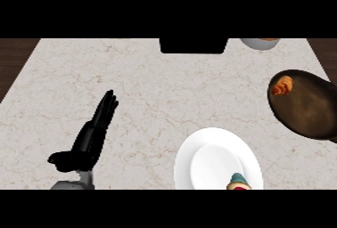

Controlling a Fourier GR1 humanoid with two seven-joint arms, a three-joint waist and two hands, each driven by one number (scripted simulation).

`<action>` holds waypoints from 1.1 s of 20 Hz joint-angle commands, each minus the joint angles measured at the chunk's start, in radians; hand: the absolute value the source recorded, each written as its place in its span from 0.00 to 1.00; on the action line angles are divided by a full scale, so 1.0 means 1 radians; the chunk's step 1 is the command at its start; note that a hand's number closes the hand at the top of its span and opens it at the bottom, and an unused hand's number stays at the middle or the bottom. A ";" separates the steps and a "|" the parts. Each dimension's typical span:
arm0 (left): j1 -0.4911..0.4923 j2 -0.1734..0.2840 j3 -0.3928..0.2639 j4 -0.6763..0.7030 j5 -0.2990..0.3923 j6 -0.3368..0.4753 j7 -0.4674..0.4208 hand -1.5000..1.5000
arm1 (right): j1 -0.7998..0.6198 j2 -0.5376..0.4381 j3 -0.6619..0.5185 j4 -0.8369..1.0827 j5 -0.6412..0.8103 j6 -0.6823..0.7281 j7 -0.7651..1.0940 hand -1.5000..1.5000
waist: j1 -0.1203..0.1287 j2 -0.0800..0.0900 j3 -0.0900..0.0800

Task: Pick the croissant from the plate and place it in the pan

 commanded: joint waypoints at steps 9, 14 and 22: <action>0.061 0.000 -0.007 0.000 0.007 -0.023 -0.037 0.50 | 0.087 0.002 0.048 -0.026 0.008 0.076 -0.166 0.00 | 0.003 -0.002 0.000; -0.043 0.006 0.031 0.008 -0.001 0.002 0.034 0.50 | 0.108 -0.034 0.059 -0.029 0.002 0.061 -0.157 0.00 | -0.006 -0.004 -0.001; 0.015 0.005 0.015 0.018 -0.005 -0.020 -0.021 0.50 | 0.153 0.023 0.085 -0.044 0.006 -0.049 -0.223 0.00 | -0.008 -0.005 -0.002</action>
